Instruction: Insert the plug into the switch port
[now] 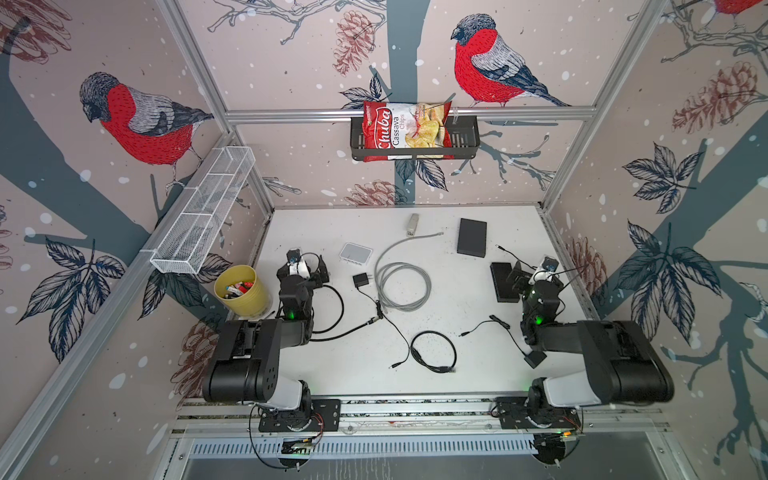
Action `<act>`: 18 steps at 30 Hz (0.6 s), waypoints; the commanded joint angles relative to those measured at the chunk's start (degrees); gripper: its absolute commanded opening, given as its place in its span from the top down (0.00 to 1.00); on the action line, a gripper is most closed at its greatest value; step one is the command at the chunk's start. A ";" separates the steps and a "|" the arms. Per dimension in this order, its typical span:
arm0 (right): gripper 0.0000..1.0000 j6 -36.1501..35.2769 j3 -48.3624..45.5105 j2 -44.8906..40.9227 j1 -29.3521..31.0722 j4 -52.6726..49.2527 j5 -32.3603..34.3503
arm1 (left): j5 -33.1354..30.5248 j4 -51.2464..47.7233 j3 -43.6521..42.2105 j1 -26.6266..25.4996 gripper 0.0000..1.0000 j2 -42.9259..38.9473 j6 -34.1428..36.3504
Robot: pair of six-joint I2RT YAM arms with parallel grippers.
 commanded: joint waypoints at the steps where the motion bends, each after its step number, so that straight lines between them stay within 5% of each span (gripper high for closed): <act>1: 0.00 1.57 6.57 -4.57 0.09 -17.98 -0.41 | -5.75 -12.85 4.09 -0.01 0.03 -2.14 -3.19; 9: 0.00 11.42 20.99 -4.45 -1.49 -49.96 -6.82 | -4.05 -15.74 7.31 -0.01 0.03 -3.81 -7.83; 18: 0.00 12.60 19.79 1.75 -5.79 -53.36 -15.82 | -3.26 -37.63 21.79 -15.45 0.04 -5.75 -7.17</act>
